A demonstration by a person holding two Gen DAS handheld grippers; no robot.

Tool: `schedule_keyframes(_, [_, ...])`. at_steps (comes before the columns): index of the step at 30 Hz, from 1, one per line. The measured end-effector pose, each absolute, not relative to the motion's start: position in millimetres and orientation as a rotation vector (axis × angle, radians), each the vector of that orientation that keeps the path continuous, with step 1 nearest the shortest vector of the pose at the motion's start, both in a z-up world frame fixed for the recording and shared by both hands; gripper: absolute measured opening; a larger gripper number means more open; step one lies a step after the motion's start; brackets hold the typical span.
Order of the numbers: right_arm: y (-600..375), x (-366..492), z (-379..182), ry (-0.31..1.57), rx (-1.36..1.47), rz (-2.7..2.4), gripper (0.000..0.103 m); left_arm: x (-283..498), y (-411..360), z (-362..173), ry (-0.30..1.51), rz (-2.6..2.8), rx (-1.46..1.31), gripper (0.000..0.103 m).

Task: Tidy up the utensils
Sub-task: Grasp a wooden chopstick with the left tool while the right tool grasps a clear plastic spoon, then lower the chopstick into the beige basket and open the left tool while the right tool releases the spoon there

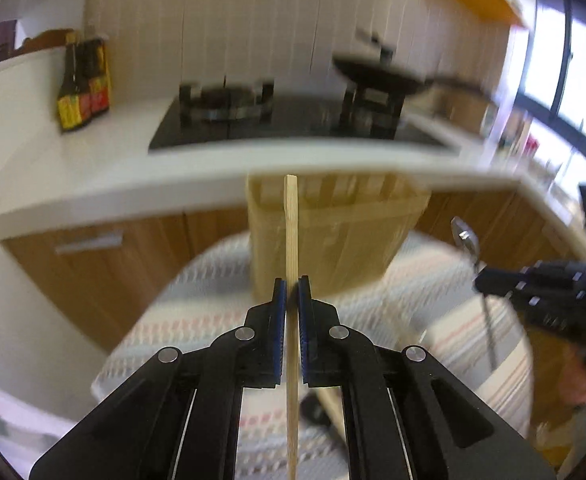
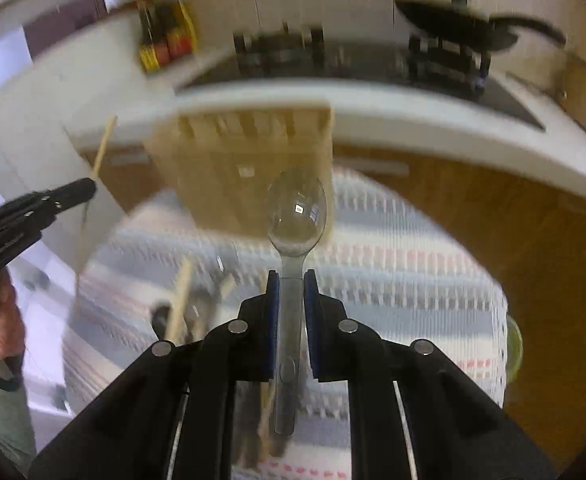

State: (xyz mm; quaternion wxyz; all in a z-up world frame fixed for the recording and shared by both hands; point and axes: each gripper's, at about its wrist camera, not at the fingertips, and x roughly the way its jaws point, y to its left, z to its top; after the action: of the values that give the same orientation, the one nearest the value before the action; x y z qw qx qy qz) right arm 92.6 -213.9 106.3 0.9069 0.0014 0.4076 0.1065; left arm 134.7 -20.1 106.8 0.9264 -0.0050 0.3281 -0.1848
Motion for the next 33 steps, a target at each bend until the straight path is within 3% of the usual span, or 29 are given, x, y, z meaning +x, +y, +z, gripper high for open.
schedule_keyframes(12, [-228, 160, 170, 0.483, 0.076, 0.229, 0.01, 194, -22, 162, 0.324, -0.403, -0.187, 0.004])
schedule_keyframes(21, [-234, 217, 145, 0.391, 0.143, 0.194, 0.01, 238, -28, 141, 0.211, -0.338, -0.224, 0.004])
schedule_keyframes(33, [-212, 222, 105, 0.348, 0.021, 0.16, 0.011, 249, -38, 95, 0.23, -0.31, -0.167, 0.004])
